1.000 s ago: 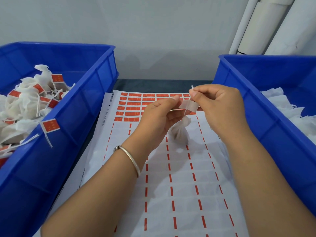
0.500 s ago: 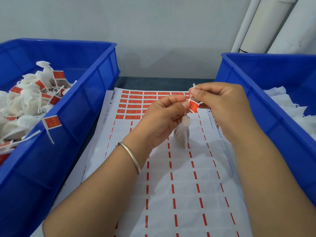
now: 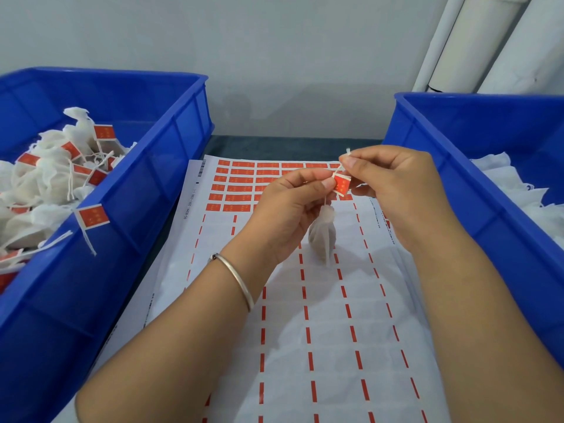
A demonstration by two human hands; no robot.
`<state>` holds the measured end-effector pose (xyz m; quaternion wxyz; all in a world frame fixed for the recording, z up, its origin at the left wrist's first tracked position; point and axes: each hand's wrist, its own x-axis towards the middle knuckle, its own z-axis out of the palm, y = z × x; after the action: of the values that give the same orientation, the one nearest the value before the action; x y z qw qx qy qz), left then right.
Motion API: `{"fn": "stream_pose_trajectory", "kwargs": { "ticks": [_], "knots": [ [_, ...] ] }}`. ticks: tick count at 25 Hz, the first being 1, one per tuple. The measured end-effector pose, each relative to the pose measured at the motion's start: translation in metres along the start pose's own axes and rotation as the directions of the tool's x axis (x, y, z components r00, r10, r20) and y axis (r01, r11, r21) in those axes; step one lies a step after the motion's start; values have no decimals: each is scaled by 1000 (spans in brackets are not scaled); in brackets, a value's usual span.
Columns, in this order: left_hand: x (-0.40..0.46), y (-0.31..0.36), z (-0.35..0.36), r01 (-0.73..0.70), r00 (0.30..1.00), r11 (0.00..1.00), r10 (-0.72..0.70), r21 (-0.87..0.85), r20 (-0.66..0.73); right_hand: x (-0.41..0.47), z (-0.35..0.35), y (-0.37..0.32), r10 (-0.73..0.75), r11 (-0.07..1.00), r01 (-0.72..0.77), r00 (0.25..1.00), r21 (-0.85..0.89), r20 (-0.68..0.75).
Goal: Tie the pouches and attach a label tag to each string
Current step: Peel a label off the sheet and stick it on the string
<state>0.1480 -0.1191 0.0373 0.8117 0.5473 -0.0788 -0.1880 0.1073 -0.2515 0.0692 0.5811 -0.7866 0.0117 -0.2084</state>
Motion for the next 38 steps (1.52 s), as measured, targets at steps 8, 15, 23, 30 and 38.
{"fn": "stream_pose_trajectory", "kwargs": {
  "ticks": [8, 15, 23, 30, 38],
  "knots": [
    [-2, 7, -1, -142, 987, 972, 153, 189, -40, 1, 0, 5, 2, 997, 5, 996, -74, 90],
    [-13, 27, -1, -259, 960, 838, 280, 480, 29, -5, 2, -7, -2, 1000, 1, 998, 7, 59],
    [-65, 41, -6, -229, 968, 740, 243, 632, 66, -49, 15, -24, 37, 978, -33, 999, 204, -16],
    [-121, 86, -25, -291, 914, 763, 400, 578, -69, -88, 39, -57, -39, 976, 26, 998, 218, 55],
    [-186, 178, -113, -322, 675, 660, 663, 678, -325, -125, 80, -55, 103, 992, -116, 975, 54, 199]
  ]
}}
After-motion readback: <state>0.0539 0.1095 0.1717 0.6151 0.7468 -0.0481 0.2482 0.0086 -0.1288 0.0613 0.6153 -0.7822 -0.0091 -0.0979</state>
